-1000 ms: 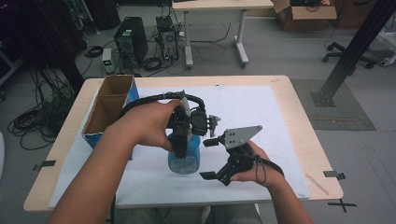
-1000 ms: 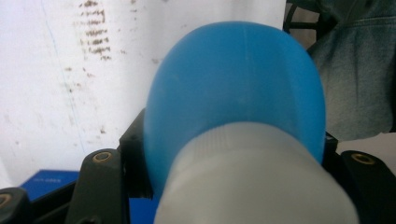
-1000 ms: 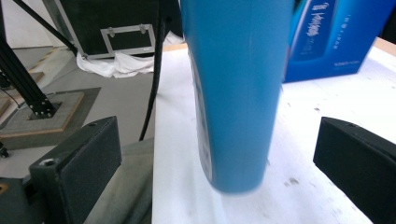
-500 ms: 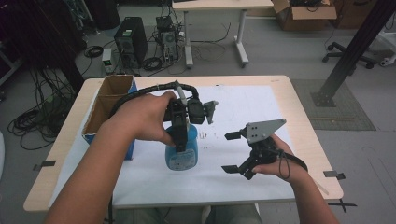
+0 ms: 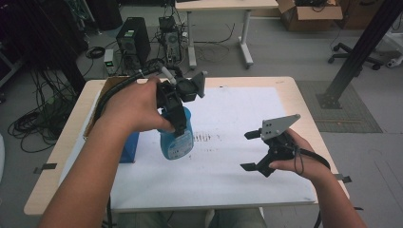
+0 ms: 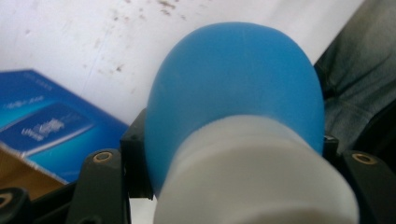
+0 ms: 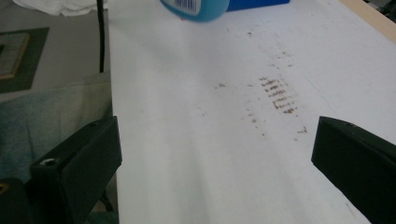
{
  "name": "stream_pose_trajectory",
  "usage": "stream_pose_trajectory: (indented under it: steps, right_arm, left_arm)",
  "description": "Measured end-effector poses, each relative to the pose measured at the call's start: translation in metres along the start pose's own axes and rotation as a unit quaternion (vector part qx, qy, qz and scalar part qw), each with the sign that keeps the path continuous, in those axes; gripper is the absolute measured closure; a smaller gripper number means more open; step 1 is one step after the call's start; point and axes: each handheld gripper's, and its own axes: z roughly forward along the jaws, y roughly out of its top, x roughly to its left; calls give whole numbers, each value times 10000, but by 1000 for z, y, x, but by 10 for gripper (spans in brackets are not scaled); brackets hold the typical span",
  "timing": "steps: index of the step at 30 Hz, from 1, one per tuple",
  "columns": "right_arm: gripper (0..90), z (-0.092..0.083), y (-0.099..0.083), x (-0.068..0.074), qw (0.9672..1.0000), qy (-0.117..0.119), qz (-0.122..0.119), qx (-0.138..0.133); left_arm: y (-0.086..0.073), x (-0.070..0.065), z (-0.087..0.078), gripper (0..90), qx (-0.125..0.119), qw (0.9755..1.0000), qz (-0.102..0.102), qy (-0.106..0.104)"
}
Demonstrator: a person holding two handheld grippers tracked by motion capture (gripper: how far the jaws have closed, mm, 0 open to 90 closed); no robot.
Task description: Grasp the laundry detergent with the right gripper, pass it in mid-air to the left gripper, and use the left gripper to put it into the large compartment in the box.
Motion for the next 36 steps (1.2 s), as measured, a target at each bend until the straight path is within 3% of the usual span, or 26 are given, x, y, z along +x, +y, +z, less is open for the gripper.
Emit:
stream_pose_trajectory:
  steps: [3, 7, 12, 21, 26, 30, 34, 36]
  right_arm:
    - [21, -3, -1, -4, 9998, -65, 73, 152]
    - [22, -7, -1, -10, 9992, -134, 134, 353]
    - [24, -8, -2, -17, 9981, -177, 181, 567]
    - [25, -6, -4, -26, 9972, -157, 264, 685]
    - [26, -7, -5, -29, 9971, -133, 273, 692]
    - [26, -8, -7, -30, 9970, -123, 296, 701]
    - [27, -7, -8, -31, 9970, -116, 310, 706]
    - [26, -7, -9, -32, 9968, -109, 317, 721]
  left_arm:
    - [-4, 10, -7, 383, -52, 9994, -335, -28]
    - [-12, 25, -18, 383, -129, 9960, -879, -107]
    - [-21, 40, -30, 383, -266, 9878, -1529, -83]
    - [-34, 66, -53, 384, -285, 9748, -2212, -99]
    - [-42, 79, -67, 384, -302, 9661, -2562, -88]
    - [-50, 90, -77, 384, -339, 9553, -2936, -81]
    - [-59, 102, -86, 384, -286, 9469, -3203, -75]
    - [-65, 108, -89, 384, -284, 9413, -3364, -53]
